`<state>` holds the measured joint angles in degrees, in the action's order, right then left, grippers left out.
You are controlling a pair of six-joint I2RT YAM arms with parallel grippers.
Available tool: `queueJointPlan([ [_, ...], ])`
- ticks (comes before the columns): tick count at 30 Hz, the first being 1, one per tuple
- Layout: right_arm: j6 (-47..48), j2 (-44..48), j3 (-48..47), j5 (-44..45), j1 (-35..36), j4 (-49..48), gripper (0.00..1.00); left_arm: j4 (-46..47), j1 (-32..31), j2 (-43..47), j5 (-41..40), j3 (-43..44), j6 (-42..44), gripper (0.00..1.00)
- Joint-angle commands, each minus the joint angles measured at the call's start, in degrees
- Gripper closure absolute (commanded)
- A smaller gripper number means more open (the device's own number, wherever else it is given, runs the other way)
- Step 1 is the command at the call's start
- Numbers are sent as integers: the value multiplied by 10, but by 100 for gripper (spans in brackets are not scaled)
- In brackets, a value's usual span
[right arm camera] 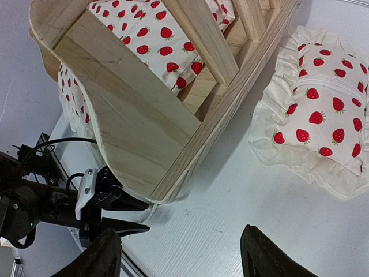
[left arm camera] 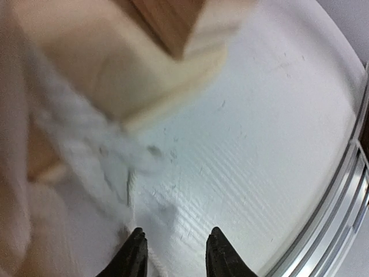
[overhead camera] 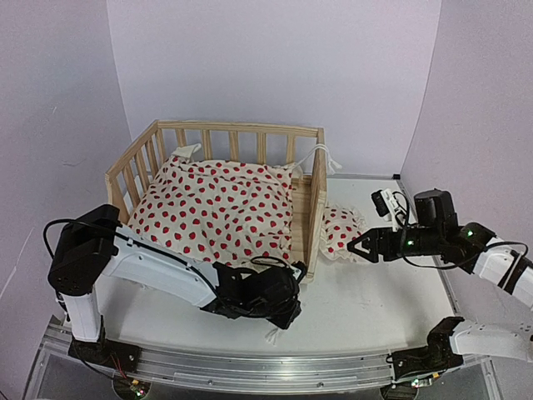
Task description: Set up the pet bed
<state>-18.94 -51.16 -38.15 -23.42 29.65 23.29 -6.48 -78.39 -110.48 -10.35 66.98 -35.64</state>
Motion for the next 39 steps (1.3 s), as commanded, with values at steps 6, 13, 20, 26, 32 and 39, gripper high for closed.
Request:
queueJointPlan([
  [6,2,16,-3,-4,0,-9,29,148,0,-27,-88,16,37,64],
  [13,-3,38,-4,3,0,-4,29,224,1,-17,-163,-42,7,73],
  [20,-5,41,-10,1,0,-1,30,314,0,-11,-194,-68,9,80],
  [26,-5,46,-10,3,0,4,30,369,-1,-6,-145,-74,35,80],
  [32,-6,50,-15,1,0,8,30,388,0,-3,-131,-85,37,78],
  [39,-5,53,-19,2,0,15,30,412,0,1,-119,-93,35,71],
])
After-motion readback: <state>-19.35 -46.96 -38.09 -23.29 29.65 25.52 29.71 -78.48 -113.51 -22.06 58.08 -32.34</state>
